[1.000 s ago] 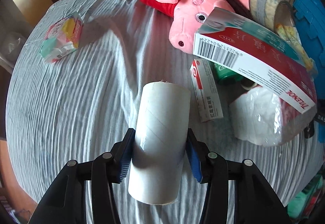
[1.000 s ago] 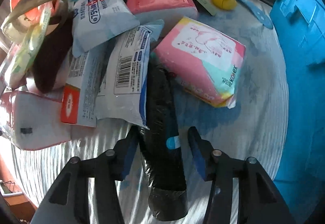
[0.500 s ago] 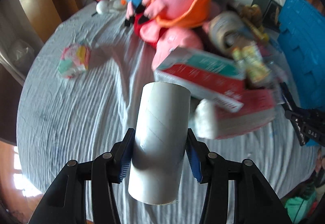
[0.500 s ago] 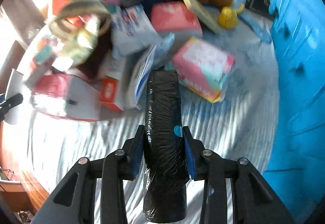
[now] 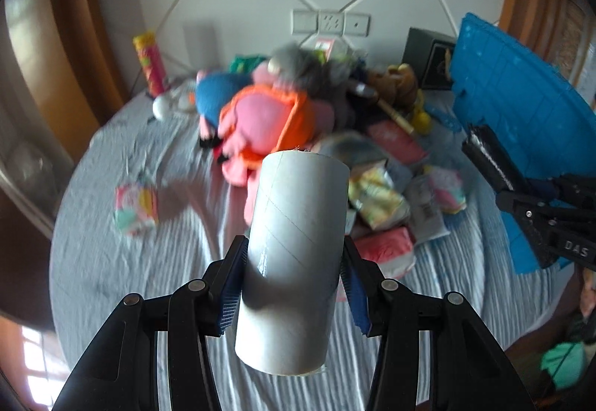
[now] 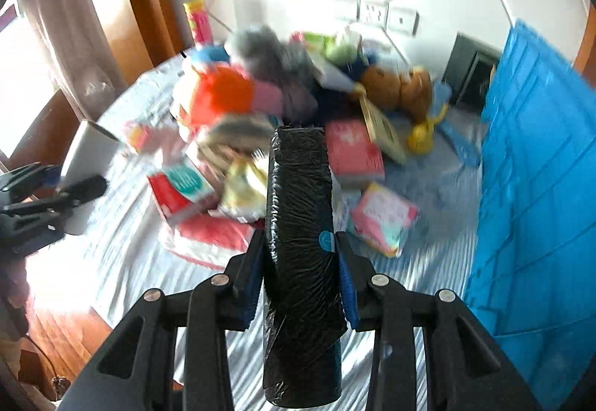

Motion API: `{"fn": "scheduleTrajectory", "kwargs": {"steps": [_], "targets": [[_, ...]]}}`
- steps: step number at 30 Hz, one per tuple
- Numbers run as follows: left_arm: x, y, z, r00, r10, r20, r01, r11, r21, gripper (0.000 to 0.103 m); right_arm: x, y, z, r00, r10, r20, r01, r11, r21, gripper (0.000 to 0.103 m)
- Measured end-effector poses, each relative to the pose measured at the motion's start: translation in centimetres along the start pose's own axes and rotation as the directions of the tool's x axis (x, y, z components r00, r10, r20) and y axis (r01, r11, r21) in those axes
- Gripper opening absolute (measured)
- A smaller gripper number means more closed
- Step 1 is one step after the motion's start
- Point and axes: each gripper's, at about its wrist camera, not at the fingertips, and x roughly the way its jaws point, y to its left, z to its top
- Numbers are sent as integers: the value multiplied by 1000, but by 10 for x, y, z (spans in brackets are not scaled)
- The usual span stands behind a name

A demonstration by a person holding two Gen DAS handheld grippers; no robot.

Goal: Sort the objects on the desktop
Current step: 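Carry the paper roll and black tube with both tools over the blue crate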

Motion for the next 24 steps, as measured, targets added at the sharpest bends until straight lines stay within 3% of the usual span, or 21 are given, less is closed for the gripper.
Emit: {"fn": "scheduleTrajectory", "kwargs": {"steps": [7, 14, 20, 24], "targets": [[-32, -16, 25, 993, -76, 88, 72, 996, 57, 48, -61, 7, 25, 992, -66, 107, 65, 998, 16, 35], [-52, -52, 57, 978, -139, 158, 119, 985, 126, 48, -122, -22, 37, 969, -148, 199, 134, 988, 82, 35], [-78, -122, 92, 946, -228, 230, 176, 959, 223, 48, -185, -81, 31, 929, -254, 271, 214, 962, 169, 35], [-90, -193, 116, 923, -292, 251, 217, 933, 286, 48, -212, -135, 12, 905, -341, 253, 294, 934, 204, 35]]}}
